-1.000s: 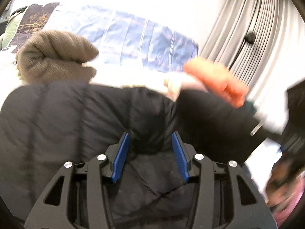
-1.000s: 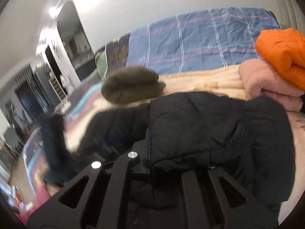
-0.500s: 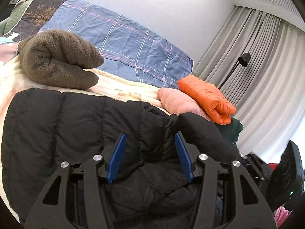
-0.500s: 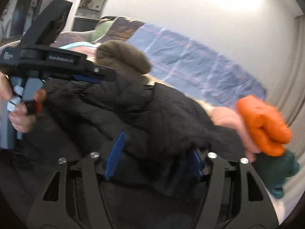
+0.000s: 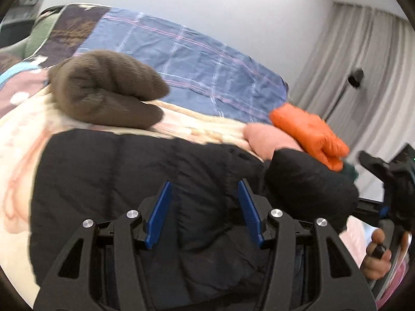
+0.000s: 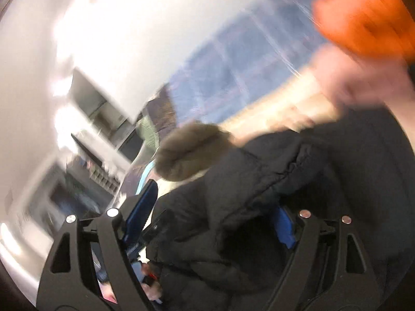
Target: Fold large clothes
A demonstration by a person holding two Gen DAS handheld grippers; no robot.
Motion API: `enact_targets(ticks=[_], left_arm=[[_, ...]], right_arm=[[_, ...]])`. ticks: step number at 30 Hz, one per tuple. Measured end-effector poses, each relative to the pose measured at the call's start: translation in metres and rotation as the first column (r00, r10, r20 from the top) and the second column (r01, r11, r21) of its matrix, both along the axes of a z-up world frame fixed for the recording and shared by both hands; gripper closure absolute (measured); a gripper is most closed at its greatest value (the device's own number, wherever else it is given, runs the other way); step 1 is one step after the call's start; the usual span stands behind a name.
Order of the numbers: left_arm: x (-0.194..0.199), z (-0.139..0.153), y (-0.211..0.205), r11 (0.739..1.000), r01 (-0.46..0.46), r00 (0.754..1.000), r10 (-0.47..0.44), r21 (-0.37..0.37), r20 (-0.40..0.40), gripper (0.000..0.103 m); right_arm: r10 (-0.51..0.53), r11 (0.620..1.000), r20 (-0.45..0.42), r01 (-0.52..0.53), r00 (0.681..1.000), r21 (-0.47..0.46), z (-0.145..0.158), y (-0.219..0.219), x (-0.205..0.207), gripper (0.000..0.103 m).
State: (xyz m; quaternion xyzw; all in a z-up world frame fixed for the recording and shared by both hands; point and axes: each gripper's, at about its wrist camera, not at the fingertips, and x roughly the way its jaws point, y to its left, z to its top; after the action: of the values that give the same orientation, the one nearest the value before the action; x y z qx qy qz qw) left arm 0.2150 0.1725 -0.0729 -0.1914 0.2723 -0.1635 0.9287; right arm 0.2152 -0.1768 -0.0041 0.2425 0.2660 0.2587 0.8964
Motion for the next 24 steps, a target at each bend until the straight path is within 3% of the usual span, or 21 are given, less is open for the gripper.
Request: enact_targets(ticks=[3, 6, 10, 12, 14, 15, 18, 20, 23, 24], left_arm=[[-0.002, 0.005, 0.024, 0.995, -0.098, 0.995, 0.097, 0.028, 0.005, 0.049], [-0.002, 0.003, 0.047, 0.993, -0.12, 0.993, 0.12, -0.009, -0.004, 0.049], [-0.001, 0.002, 0.062, 0.992, -0.053, 0.999, 0.052, -0.113, -0.01, 0.047], [-0.002, 0.003, 0.061, 0.986, 0.017, 1.0, -0.016, -0.168, 0.006, 0.037], [-0.002, 0.003, 0.051, 0.978, 0.089, 0.996, -0.09, -0.186, 0.003, 0.035], [-0.003, 0.002, 0.045, 0.98, 0.102, 0.995, -0.104, -0.17, -0.003, 0.035], [-0.004, 0.001, 0.021, 0.993, 0.118, 0.992, -0.119, -0.026, -0.048, 0.035], [-0.004, -0.006, 0.004, 0.988, 0.127, 0.987, -0.117, 0.091, -0.111, 0.035], [-0.011, -0.017, -0.009, 0.973, 0.134, 0.983, -0.107, 0.189, -0.147, 0.037], [-0.017, -0.017, -0.011, 0.973, 0.128, 0.986, -0.103, 0.193, -0.134, 0.058]], right_arm=[[0.207, 0.96, 0.136, -0.174, 0.969, -0.221, 0.015, 0.056, -0.021, 0.02], [0.315, 0.919, 0.131, -0.267, 0.94, -0.292, 0.01, 0.077, -0.029, 0.02], [0.276, 0.926, 0.046, -0.253, 0.96, -0.279, -0.01, 0.06, -0.027, 0.02], [0.234, 0.937, 0.005, -0.224, 0.972, -0.267, -0.017, 0.041, -0.026, 0.02], [0.186, 0.943, -0.023, -0.186, 0.982, -0.275, -0.025, 0.026, -0.025, 0.02], [0.165, 0.944, -0.033, -0.168, 0.986, -0.283, -0.026, 0.017, -0.031, 0.02], [0.093, 0.946, -0.063, -0.108, 0.994, -0.304, -0.036, -0.004, -0.04, 0.02], [0.052, 0.948, -0.074, -0.073, 0.996, -0.309, -0.044, -0.017, -0.043, 0.02], [0.003, 0.952, -0.083, -0.028, 0.997, -0.304, -0.054, -0.037, -0.046, 0.02], [-0.017, 0.954, -0.089, -0.011, 0.996, -0.299, -0.057, -0.045, -0.047, 0.02]])
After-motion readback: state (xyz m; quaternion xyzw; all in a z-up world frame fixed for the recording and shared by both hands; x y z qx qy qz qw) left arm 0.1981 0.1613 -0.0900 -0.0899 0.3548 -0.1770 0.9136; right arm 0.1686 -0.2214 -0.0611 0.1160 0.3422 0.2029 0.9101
